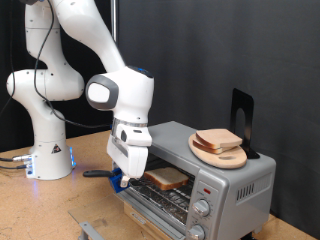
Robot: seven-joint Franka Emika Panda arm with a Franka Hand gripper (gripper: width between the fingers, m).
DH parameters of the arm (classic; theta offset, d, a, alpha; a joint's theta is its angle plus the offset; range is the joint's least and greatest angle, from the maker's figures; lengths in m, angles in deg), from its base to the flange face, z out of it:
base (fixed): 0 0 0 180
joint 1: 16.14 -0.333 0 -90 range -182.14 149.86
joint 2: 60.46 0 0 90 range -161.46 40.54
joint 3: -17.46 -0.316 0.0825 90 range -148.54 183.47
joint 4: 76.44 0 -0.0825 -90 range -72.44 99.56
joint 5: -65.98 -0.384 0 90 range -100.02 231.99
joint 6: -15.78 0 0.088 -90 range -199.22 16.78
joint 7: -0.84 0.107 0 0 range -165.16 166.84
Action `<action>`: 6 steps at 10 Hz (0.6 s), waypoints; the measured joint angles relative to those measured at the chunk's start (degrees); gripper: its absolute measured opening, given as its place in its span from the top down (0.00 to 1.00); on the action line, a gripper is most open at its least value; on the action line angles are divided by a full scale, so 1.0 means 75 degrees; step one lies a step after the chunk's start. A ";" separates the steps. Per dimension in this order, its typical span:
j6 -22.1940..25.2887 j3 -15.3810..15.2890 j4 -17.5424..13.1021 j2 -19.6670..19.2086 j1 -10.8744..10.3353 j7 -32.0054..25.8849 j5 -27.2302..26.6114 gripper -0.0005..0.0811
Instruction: Make a piece of toast with the oven
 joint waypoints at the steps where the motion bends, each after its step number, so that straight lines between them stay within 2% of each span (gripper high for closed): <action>1: -0.0089 0.0024 0.0058 0.0009 0.0021 -0.0252 -0.0169 0.39; 3: -0.0244 0.0233 0.0249 0.0075 0.0186 -0.1349 -0.0668 0.39; 4: -0.0282 0.0371 0.0332 0.0090 0.0310 -0.1715 -0.0702 0.39; 6: -0.0312 0.0573 0.0442 0.0092 0.0522 -0.1976 -0.0680 0.39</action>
